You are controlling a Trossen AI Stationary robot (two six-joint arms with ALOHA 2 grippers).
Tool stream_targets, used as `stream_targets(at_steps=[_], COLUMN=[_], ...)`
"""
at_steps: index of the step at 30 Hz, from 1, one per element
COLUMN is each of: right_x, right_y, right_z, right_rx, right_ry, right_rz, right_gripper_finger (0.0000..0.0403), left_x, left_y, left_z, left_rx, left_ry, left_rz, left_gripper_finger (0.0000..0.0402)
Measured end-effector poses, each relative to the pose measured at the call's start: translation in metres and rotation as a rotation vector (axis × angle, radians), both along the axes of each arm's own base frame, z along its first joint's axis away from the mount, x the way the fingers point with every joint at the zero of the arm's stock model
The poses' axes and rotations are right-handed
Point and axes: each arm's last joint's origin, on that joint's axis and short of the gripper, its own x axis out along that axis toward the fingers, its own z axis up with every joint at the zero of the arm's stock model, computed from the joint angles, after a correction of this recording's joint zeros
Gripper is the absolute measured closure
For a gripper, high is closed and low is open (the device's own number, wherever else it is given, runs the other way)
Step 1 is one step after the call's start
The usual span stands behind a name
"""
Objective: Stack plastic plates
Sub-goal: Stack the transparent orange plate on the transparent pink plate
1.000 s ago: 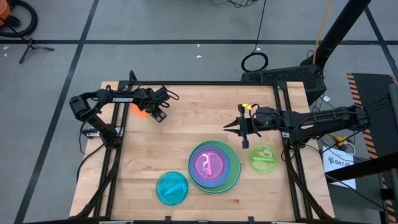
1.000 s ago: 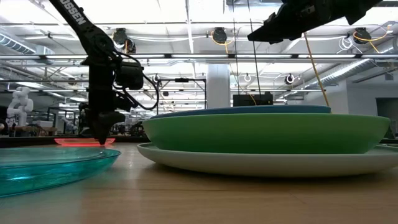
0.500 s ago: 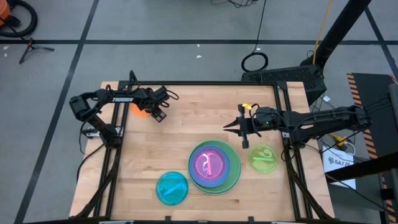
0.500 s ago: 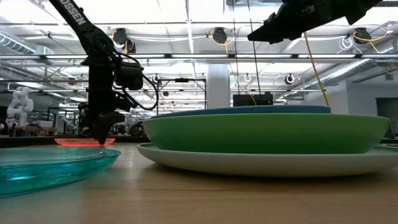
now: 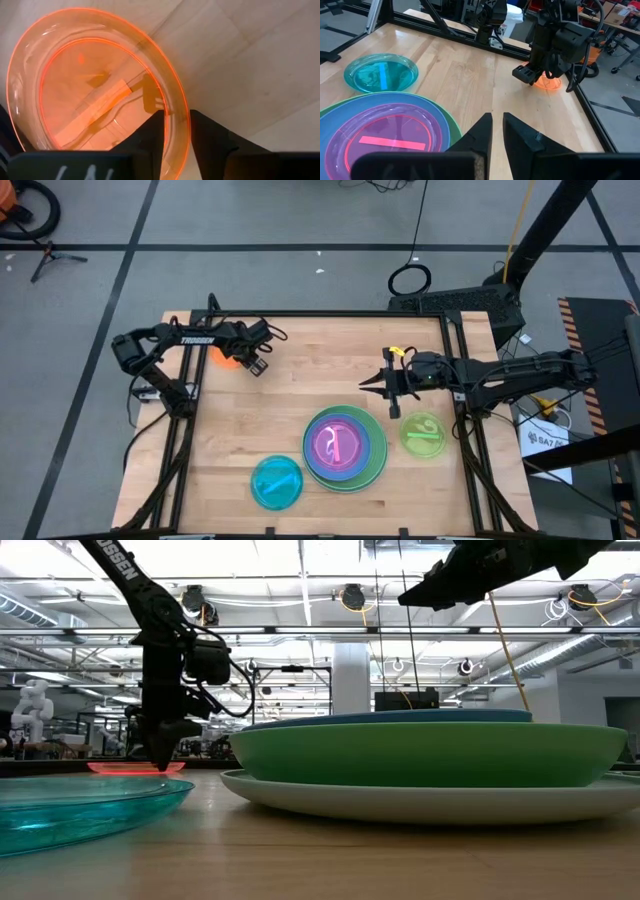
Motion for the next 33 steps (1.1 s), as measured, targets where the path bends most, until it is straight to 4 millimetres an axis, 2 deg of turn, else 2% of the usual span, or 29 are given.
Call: stream_targets(at_steps=[5,21,33], right_x=[0.0,0.0,0.0], right_y=[0.0,0.0,0.0], right_z=[0.0,0.0,0.0], right_rx=[0.0,-0.003,-0.003], right_ry=[0.0,0.0,0.0], right_rz=[0.0,0.0,0.0], right_gripper_finger=[0.0365,0.0365,0.0365], left_x=[0.001,0.009,0.008], left_y=[-0.002,-0.017,-0.017], left_z=[0.0,0.0,0.0], left_rx=[0.001,0.0,0.003], left_ry=[-0.004,0.025,0.029], left_rz=[0.006,-0.038,-0.037], left_gripper_finger=[0.0316,0.0318,0.0392])
